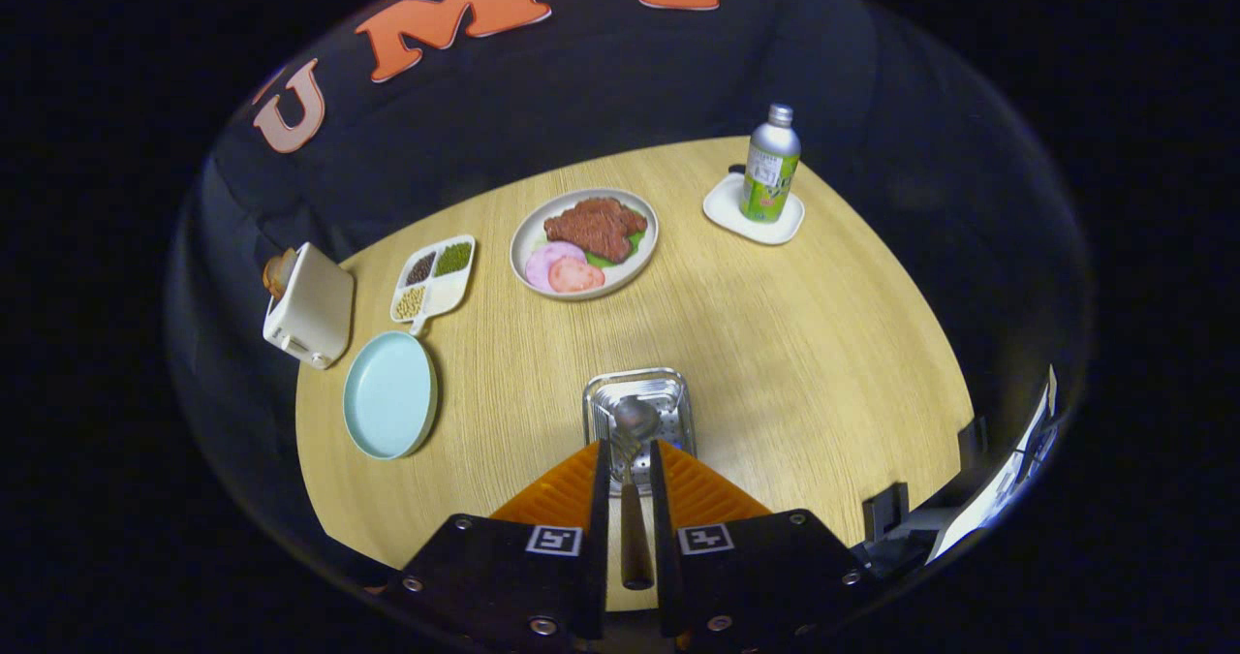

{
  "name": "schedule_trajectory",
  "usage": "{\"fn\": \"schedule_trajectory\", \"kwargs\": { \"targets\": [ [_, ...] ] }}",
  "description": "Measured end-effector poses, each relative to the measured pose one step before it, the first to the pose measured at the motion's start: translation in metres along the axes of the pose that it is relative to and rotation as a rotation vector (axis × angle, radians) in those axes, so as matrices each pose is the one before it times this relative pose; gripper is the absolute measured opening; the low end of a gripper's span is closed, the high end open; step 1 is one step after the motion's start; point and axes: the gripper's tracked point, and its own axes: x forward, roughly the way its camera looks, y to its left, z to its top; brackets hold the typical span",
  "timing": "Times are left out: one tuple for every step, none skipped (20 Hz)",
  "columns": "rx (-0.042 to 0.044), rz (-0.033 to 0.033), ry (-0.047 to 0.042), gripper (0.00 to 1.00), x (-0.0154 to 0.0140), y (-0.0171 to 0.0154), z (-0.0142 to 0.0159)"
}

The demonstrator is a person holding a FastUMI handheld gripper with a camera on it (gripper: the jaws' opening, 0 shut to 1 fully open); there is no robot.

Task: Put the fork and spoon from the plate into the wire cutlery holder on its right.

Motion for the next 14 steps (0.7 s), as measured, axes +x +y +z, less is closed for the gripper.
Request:
{"fn": "schedule_trajectory", "kwargs": {
  "targets": [
    [-0.00775,0.00127,-0.05483,0.26,-0.00706,-0.00126,0.01557],
    [-0.01075,-0.00216,-0.06057,0.34,-0.00697,-0.00123,0.01537],
    [-0.01250,-0.00142,-0.06132,0.39,-0.00758,-0.00092,0.01746],
    [-0.01035,0.00249,-0.06540,0.48,-0.00604,-0.00007,0.01863],
    [-0.00655,0.00272,-0.06879,0.57,-0.00466,0.00143,0.02029],
    [-0.00425,0.00359,-0.07298,0.65,-0.00468,0.00069,0.02031],
    [-0.00262,0.00473,-0.06506,0.71,-0.00456,0.00111,0.01864],
    [-0.00061,0.01067,-0.06402,0.76,-0.00537,0.00257,0.01770],
    [-0.00256,0.00735,-0.06652,0.78,-0.00546,0.00199,0.02036],
    [-0.00926,0.00853,-0.06198,0.81,-0.00417,0.00143,0.01672],
    [-0.01344,-0.00197,-0.05699,0.82,-0.00321,-0.00054,0.01481],
    [-0.01648,-0.00263,-0.05642,0.87,-0.00227,0.00005,0.01374],
    [-0.01619,-0.00678,-0.05247,0.89,-0.00223,0.00014,0.01394],
    [-0.01441,-0.00134,-0.05103,0.93,-0.00216,0.00160,0.01332]
  ]
}}
